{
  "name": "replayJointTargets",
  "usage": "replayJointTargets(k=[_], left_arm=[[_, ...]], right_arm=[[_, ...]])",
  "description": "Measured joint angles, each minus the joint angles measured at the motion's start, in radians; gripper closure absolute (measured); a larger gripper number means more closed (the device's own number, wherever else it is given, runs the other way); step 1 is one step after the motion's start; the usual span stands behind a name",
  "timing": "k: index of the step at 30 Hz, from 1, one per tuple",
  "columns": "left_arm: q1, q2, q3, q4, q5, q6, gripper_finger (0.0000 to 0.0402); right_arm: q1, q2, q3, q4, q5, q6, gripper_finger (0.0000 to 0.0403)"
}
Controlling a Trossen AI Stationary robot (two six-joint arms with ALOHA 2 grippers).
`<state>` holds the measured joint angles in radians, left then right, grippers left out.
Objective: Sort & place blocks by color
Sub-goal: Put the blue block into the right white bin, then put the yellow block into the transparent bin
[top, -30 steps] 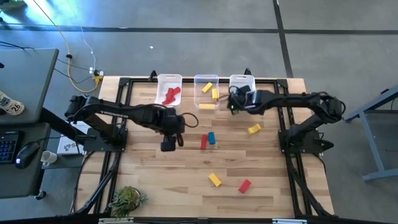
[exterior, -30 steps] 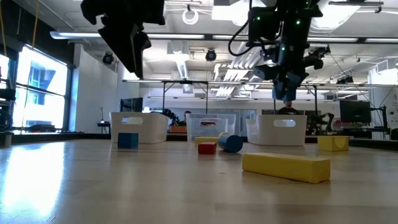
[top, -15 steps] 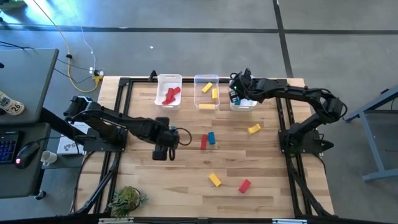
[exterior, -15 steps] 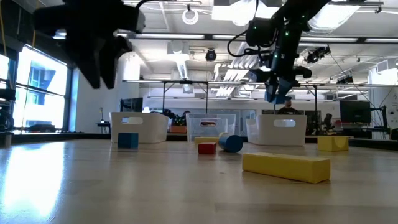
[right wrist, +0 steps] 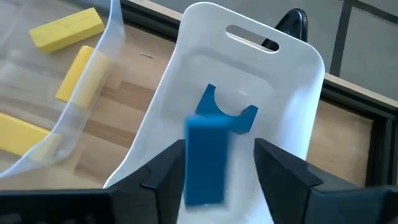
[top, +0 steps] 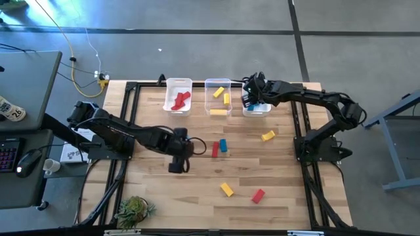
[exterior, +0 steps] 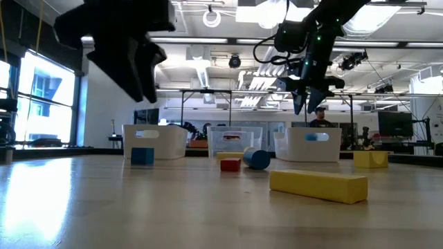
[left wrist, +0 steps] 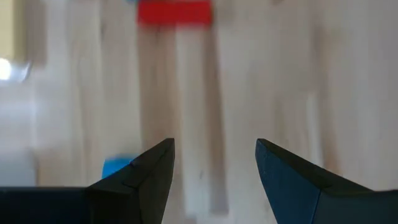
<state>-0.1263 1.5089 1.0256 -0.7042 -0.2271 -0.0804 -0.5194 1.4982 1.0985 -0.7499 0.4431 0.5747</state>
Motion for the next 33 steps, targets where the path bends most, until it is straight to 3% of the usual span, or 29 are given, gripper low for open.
replayJointTargets(k=[7,14,21,27,33], left_arm=[[-0.013,0.000,0.000,0.169,0.095,0.113,0.0188],[-0.034,0.000,0.000,0.269,0.093,0.213,0.0188],[-0.047,0.000,0.000,0.172,-0.042,0.189,0.0188],[-0.047,0.000,0.000,0.062,-0.211,0.156,0.0188],[-0.038,-0.040,0.001,-0.032,-0.278,0.088,0.0188]], right_arm=[[0.002,0.000,0.000,0.039,-0.044,0.000,0.0181],[0.015,-0.025,0.000,0.110,-0.181,0.007,0.0175],[0.148,-0.087,0.000,0.116,-0.302,0.078,0.0174],[0.332,-0.099,0.000,0.154,-0.302,0.137,0.0174],[0.497,-0.097,0.000,0.269,-0.248,0.176,0.0174]])
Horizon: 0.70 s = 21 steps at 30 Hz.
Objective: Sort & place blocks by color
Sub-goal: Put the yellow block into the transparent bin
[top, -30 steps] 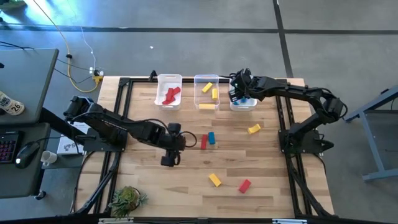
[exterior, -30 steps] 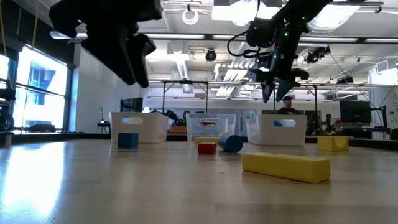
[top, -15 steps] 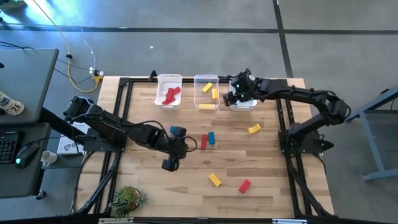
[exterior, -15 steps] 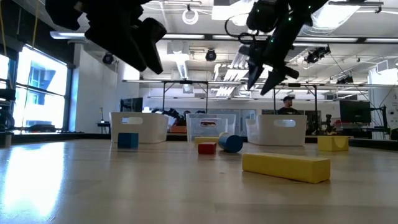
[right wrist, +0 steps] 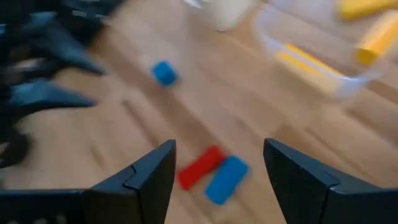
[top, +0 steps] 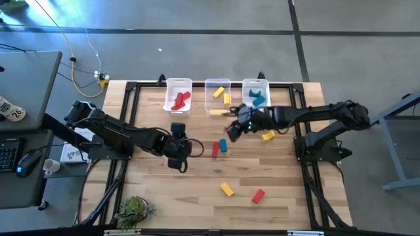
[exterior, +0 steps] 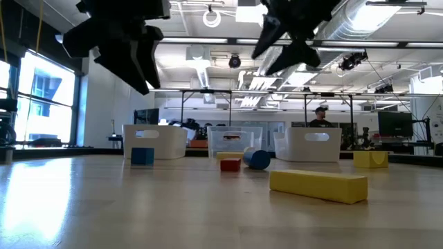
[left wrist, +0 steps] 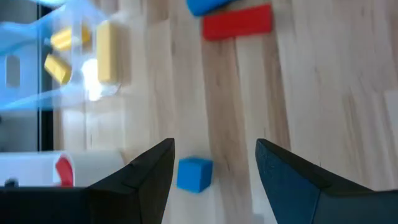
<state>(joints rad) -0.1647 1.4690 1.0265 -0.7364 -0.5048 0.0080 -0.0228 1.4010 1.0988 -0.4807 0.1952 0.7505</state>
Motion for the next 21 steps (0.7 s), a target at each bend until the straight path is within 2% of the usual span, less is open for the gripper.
replayJointTargets(k=[11,13,21], left_arm=[[0.081,-0.132,0.000,-0.029,-0.004,-0.031,0.0188],[0.100,-0.152,0.000,-0.029,-0.005,-0.031,0.0188],[0.161,-0.195,0.000,-0.028,-0.005,-0.031,0.0188]], right_arm=[[0.219,0.000,0.000,0.302,0.018,0.001,0.0174],[0.249,0.000,0.000,0.348,0.047,0.001,0.0174],[0.323,0.001,0.000,0.372,0.139,0.037,0.0174]])
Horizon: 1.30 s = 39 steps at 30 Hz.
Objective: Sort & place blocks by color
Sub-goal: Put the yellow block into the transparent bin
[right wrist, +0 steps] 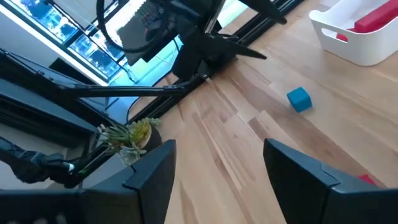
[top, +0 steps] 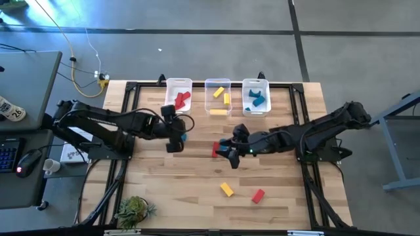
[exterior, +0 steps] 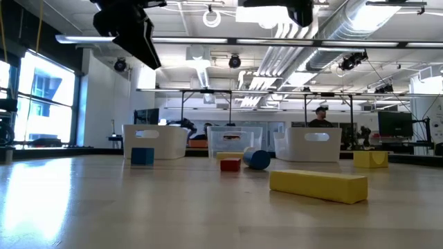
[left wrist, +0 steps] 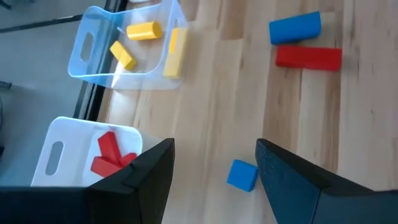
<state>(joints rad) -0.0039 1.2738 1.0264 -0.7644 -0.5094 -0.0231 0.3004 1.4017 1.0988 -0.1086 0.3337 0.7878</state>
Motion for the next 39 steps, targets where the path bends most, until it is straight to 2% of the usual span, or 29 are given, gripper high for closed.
replayJointTargets(k=[6,15,19,24,30,39], left_arm=[[0.039,0.001,0.000,0.004,0.000,0.027,0.0188],[0.059,0.001,0.000,0.009,0.004,0.039,0.0188],[0.059,0.001,0.000,0.016,0.004,0.060,0.0188],[0.059,0.001,0.000,0.027,0.004,0.061,0.0188],[0.059,0.002,0.000,0.028,0.022,0.060,0.0188],[0.059,0.002,0.000,0.028,0.030,0.061,0.0188]], right_arm=[[0.058,0.015,0.000,0.038,0.053,0.026,0.0174],[0.088,0.077,0.001,0.125,0.050,0.072,0.0174],[0.096,0.124,0.072,0.103,0.046,0.046,0.0174],[0.100,0.209,0.241,-0.114,0.040,0.027,0.0174],[0.097,0.327,0.449,-0.475,0.029,0.137,0.0174],[0.098,0.497,0.644,-0.824,-0.104,0.302,0.0174]])
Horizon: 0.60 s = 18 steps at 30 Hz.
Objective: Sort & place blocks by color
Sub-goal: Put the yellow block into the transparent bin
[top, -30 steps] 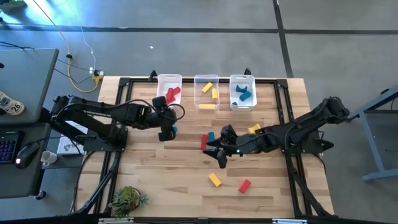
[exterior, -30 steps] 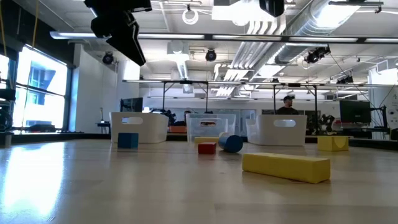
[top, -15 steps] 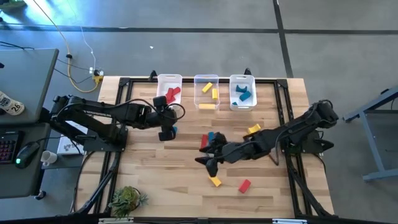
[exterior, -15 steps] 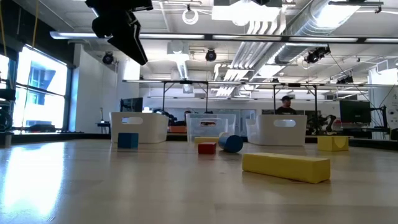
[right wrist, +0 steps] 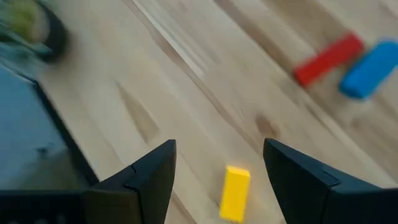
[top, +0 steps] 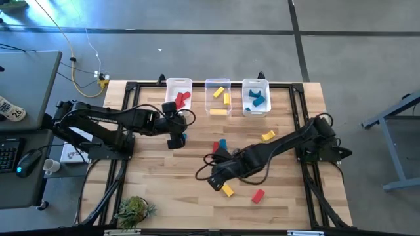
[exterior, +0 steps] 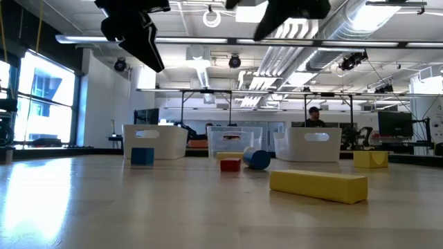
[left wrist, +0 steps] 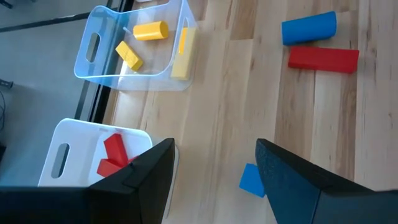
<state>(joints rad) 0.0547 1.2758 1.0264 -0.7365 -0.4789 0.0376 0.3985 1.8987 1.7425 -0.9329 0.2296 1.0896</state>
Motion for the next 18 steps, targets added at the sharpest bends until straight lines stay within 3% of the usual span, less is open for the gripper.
replayJointTargets(k=[4,18], left_arm=[[0.000,0.000,0.000,0.000,-0.001,-0.005,0.0188],[0.000,0.000,0.000,-0.001,0.000,-0.011,0.0188]], right_arm=[[0.000,0.053,0.027,-0.081,-0.059,0.038,0.0174],[0.012,0.190,0.029,-0.094,-0.129,0.039,0.0174]])
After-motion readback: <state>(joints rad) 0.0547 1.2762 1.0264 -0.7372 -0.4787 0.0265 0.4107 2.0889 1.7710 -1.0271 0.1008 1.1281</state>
